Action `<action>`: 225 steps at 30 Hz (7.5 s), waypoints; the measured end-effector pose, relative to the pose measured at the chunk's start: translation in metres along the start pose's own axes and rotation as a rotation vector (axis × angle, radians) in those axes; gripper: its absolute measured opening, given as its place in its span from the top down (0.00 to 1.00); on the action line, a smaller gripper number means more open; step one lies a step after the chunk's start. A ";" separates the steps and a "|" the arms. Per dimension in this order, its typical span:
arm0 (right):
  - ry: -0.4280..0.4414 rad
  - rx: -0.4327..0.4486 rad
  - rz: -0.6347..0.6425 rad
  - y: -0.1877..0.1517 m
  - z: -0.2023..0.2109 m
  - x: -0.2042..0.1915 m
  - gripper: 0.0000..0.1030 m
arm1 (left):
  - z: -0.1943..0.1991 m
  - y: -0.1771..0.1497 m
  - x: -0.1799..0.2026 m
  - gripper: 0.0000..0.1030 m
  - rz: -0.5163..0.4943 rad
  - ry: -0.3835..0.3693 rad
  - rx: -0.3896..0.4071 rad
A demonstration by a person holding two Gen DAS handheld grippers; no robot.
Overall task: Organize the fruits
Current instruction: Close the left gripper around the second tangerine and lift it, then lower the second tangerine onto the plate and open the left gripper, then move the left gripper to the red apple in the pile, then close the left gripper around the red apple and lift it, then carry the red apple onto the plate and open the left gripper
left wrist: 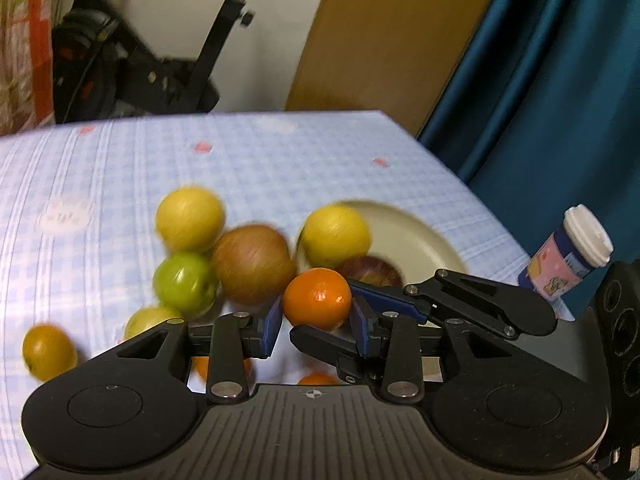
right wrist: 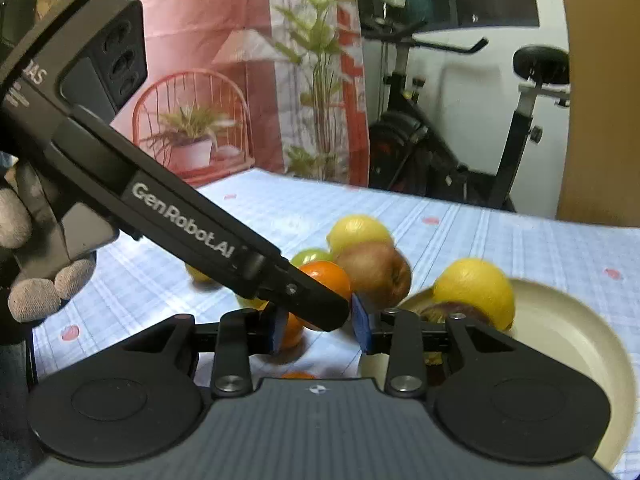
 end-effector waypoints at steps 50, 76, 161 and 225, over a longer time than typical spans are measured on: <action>-0.347 0.022 -0.277 -0.041 0.018 0.114 0.55 | -0.091 0.035 0.095 0.38 -0.233 0.048 0.012; -0.095 -0.029 -0.079 0.013 -0.014 0.040 0.50 | 0.113 0.023 -0.098 0.34 0.150 0.327 0.307; 0.002 -0.311 0.267 -0.006 -0.085 -0.016 0.34 | -0.026 -0.019 -0.058 0.38 0.221 -0.102 0.009; -0.333 -0.108 -0.168 -0.049 -0.001 0.133 0.33 | -0.104 0.052 0.074 0.39 -0.065 -0.045 0.041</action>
Point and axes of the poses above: each gripper's, at about its wrist camera, not at the fingertips, and z roughly against the way its jaws point, x to its right, y to its top, the point moved 4 cm from there along -z, roughly the way its jaws point, and after that the axes turned 9 degrees about z, right-handed, at the moved point
